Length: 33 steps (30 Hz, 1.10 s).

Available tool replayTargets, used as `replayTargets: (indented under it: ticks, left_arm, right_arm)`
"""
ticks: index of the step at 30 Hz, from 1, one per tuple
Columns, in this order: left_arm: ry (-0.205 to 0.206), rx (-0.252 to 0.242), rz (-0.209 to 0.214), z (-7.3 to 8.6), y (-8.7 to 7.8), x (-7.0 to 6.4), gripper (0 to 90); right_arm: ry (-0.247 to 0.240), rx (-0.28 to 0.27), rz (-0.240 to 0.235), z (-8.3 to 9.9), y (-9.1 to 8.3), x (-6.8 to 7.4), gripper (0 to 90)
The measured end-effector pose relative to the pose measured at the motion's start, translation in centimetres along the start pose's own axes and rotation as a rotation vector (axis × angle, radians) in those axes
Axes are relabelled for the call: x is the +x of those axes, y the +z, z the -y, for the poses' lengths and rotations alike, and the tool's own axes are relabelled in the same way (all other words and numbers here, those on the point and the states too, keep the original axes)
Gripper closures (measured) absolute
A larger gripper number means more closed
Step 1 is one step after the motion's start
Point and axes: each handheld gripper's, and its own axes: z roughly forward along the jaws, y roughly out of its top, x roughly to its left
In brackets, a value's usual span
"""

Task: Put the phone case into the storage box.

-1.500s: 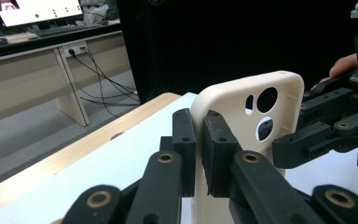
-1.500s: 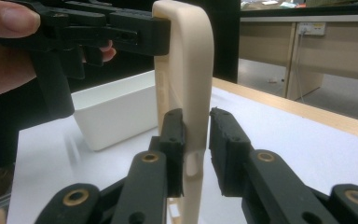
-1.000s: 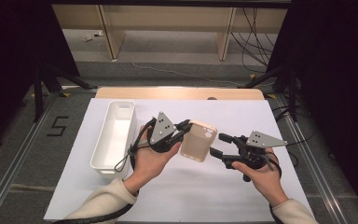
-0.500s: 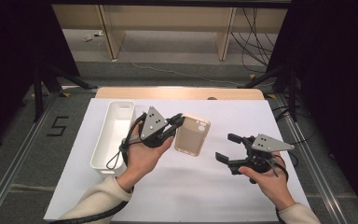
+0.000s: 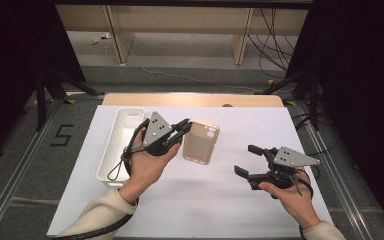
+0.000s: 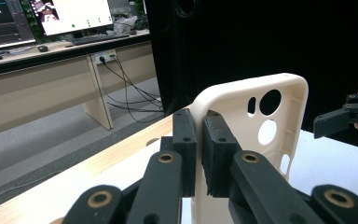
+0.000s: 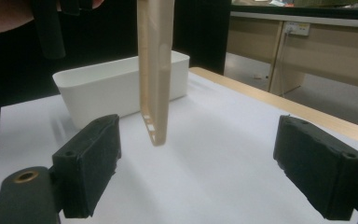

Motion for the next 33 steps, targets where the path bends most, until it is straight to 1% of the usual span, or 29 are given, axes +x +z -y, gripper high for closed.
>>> replayTargets:
  ticks: [7,13,15,28,33]
  left_arm:
    - [-0.010,-0.004,-0.016,-0.1,-0.5,0.6,84.2]
    - [-0.011,-0.004,-0.026,-0.3,-0.8,1.0,84.2]
    - [-0.021,-0.008,-0.029,-0.3,-0.9,1.2,84.2]
    - [-0.014,-0.010,-0.050,-0.4,-1.6,2.1,84.2]
    - [-0.020,-0.014,-0.055,-0.5,-1.9,2.5,84.2]
  right_arm:
    - [-0.001,-0.002,0.016,0.1,-0.6,-0.2,16.0]
    - [-0.003,-0.002,0.021,0.3,-0.7,-0.3,16.1]
    - [0.001,-0.002,0.022,0.3,-0.7,-0.4,16.1]
    - [0.010,-0.003,0.038,0.5,-0.8,-0.6,16.1]
    - [0.010,-0.002,0.040,0.5,-0.8,-0.6,16.1]
